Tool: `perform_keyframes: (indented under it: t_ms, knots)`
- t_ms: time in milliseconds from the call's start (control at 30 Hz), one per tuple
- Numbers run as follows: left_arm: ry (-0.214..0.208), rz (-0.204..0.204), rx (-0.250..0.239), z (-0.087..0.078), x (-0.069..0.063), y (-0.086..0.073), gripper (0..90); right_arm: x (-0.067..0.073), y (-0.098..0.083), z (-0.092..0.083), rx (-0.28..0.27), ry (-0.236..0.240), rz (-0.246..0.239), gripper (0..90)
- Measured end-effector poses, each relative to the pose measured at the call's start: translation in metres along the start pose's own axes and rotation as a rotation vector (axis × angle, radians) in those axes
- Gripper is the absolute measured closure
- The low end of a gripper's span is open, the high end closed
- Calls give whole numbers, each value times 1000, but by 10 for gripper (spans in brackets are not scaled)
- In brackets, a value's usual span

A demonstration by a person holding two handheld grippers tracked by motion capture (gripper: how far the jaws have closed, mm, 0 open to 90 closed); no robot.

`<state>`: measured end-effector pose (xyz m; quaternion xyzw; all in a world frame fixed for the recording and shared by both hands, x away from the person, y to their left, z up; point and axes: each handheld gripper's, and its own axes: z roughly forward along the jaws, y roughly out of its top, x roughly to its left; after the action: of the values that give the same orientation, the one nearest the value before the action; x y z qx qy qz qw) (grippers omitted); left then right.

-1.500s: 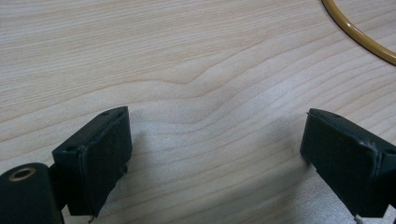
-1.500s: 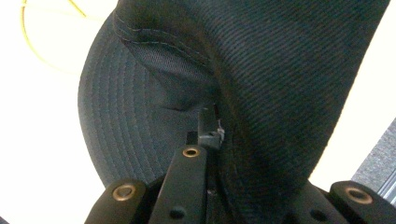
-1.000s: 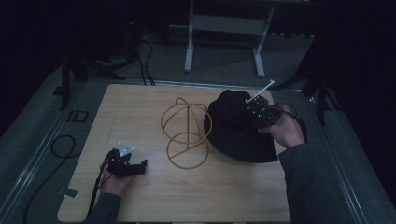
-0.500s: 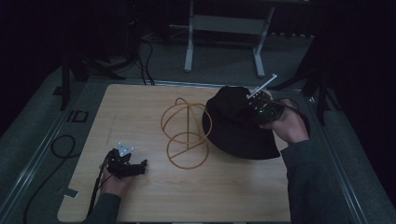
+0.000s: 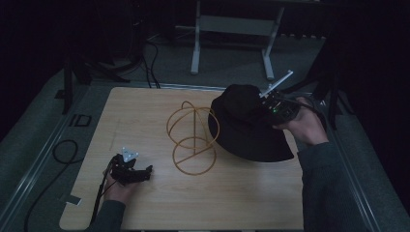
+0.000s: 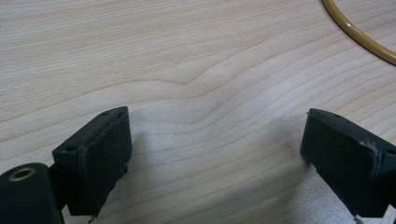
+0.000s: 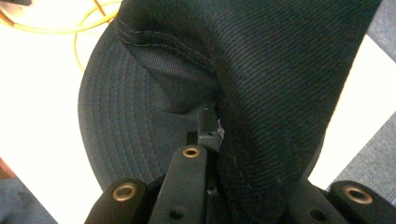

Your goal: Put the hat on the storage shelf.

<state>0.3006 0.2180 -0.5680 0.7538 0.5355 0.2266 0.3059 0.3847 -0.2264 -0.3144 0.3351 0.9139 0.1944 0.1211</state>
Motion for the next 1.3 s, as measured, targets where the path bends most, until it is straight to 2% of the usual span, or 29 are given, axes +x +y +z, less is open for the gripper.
perform_keyframes:
  t_ms: [233,433,1300]
  knots:
    - [0,0,0,0,0,0,94,-3,1,-3,-2,12,-17,879]
    - [-1,-1,0,0,0,0,94,-8,0,-11,-29,27,-13,880]
    - [0,1,0,0,0,0,93,-22,-2,-37,-59,-8,19,882]
